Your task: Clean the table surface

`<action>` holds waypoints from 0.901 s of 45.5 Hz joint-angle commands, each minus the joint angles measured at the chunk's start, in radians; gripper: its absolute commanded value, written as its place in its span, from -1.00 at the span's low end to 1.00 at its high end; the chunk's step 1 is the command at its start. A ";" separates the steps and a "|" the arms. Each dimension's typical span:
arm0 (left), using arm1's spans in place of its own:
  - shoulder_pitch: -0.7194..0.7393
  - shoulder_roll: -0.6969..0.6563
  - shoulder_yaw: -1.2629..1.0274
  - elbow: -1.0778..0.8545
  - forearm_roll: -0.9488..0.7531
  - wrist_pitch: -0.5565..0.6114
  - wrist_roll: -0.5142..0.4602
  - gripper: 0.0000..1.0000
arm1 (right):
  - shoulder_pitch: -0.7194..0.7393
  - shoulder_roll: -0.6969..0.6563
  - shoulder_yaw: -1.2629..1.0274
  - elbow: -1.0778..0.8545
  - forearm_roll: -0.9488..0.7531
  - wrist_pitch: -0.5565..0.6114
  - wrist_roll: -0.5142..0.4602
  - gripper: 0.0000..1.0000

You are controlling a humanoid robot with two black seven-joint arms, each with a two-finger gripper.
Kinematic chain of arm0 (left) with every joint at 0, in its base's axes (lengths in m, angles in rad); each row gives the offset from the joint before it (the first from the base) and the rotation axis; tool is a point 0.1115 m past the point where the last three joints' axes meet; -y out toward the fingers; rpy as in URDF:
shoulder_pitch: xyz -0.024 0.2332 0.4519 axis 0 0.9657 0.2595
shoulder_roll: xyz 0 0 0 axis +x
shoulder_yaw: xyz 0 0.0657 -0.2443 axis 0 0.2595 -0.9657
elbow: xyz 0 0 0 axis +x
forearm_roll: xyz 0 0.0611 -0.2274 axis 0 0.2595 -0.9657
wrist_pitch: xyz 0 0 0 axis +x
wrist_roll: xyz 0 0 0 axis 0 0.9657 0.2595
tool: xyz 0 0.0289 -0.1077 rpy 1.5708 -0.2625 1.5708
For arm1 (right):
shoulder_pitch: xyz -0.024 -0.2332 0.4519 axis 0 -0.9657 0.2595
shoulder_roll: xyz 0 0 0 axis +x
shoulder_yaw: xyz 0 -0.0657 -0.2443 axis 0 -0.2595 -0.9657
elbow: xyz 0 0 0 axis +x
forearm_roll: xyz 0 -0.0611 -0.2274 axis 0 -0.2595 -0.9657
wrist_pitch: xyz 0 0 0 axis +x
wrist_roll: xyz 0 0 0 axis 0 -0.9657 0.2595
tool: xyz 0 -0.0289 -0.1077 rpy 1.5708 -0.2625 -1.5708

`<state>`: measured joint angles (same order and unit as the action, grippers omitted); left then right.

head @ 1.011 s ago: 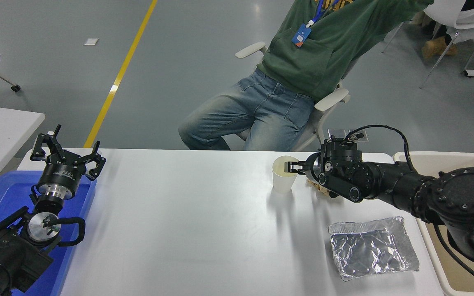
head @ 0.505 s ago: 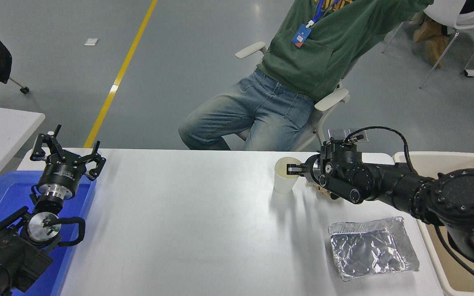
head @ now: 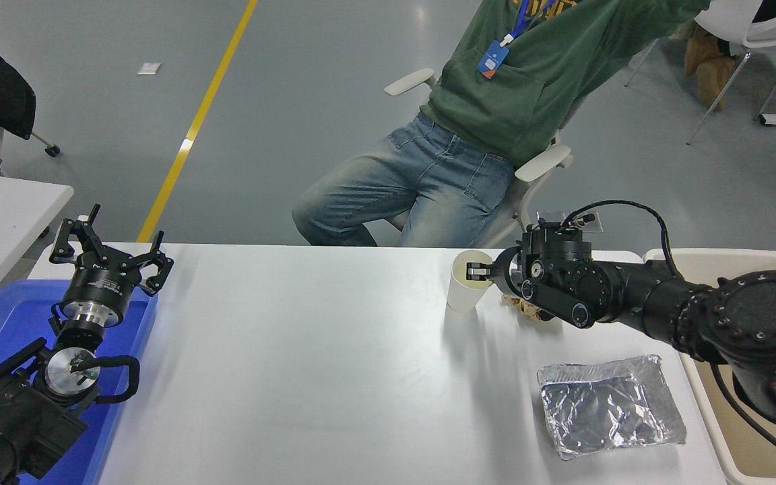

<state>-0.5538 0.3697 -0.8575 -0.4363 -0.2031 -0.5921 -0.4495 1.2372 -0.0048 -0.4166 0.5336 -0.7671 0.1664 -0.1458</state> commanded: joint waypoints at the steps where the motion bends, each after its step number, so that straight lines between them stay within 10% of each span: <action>1: 0.000 0.000 0.000 0.001 -0.001 0.000 0.000 1.00 | 0.059 -0.032 0.036 0.068 0.006 0.048 0.002 -1.00; 41: 0.000 0.000 0.000 -0.001 0.001 0.000 0.000 1.00 | 0.231 -0.504 0.140 0.580 -0.008 0.099 0.015 -1.00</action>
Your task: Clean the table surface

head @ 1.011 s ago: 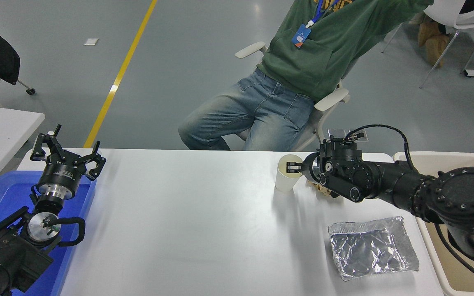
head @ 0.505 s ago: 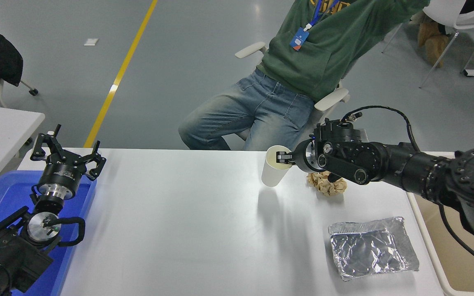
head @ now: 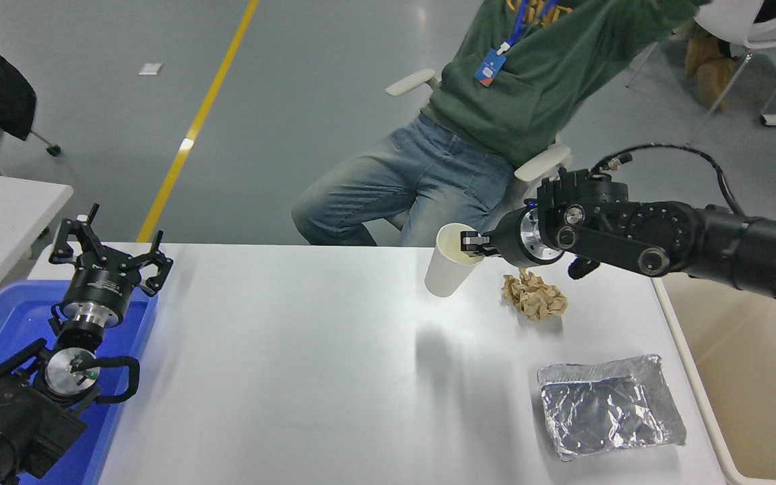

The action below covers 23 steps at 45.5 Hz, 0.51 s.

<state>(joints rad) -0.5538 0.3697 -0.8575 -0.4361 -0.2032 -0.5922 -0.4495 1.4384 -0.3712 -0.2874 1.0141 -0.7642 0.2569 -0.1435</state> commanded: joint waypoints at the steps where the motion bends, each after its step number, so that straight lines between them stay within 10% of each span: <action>1: 0.000 0.000 0.000 0.000 0.001 0.000 0.000 1.00 | 0.030 -0.146 0.011 0.106 -0.010 0.008 0.019 -1.00; 23: 0.000 0.000 0.000 0.000 0.001 0.000 0.000 1.00 | 0.088 -0.287 0.013 0.165 -0.049 0.015 0.051 -1.00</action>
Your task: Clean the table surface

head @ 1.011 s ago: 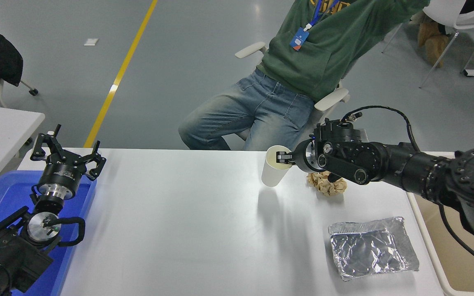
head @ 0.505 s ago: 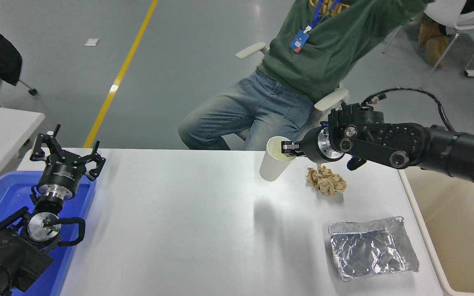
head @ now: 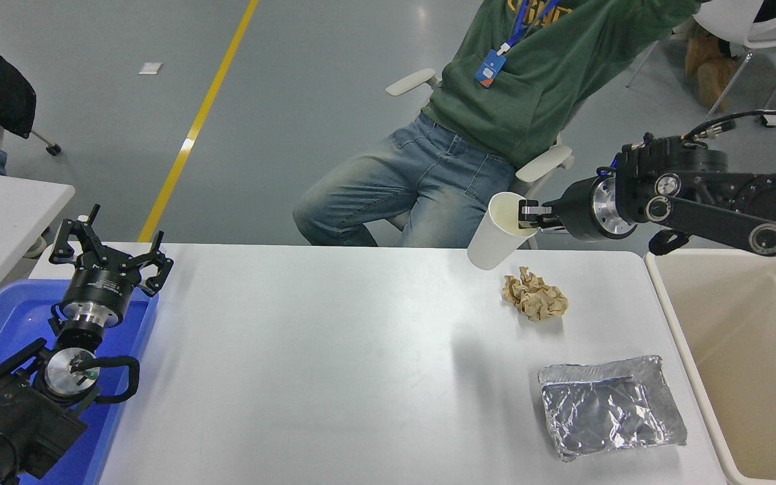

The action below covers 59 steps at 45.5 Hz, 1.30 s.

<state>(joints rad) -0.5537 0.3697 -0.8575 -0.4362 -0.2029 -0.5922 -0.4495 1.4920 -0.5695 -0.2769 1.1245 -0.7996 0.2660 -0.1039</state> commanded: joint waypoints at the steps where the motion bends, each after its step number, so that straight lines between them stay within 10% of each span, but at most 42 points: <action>1: 0.000 0.000 0.000 0.001 -0.001 0.000 0.000 1.00 | 0.042 -0.101 0.002 0.067 -0.013 0.006 0.012 -1.00; 36: 0.000 0.000 0.000 0.001 0.000 0.000 0.000 1.00 | 0.019 -0.363 -0.010 0.063 -0.082 0.006 0.092 -1.00; 59: 0.000 0.000 0.000 0.001 0.000 0.000 0.000 1.00 | -0.121 -0.349 -0.016 -0.262 -0.082 0.004 0.211 -1.00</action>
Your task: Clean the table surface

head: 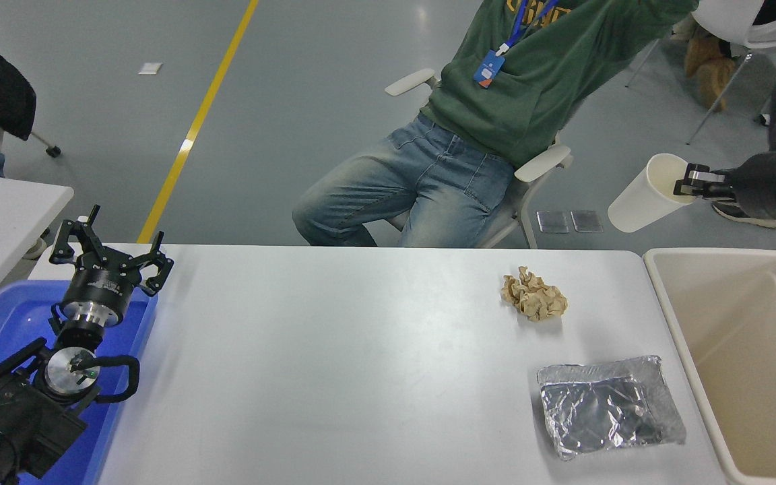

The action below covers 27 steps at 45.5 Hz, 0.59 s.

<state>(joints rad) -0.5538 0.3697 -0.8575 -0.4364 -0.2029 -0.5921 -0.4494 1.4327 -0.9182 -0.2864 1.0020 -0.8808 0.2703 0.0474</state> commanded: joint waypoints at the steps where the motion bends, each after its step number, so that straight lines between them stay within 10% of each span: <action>1: 0.000 0.000 0.000 -0.001 0.000 0.000 0.000 1.00 | -0.067 0.001 -0.007 -0.152 -0.001 0.000 0.065 -1.00; 27: 0.000 0.000 0.000 -0.001 -0.001 0.000 0.000 1.00 | -0.357 0.128 -0.010 -0.580 0.013 -0.008 0.201 -1.00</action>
<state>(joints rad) -0.5537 0.3696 -0.8575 -0.4368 -0.2033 -0.5921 -0.4495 1.2019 -0.8744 -0.2951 0.6483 -0.8810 0.2647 0.1887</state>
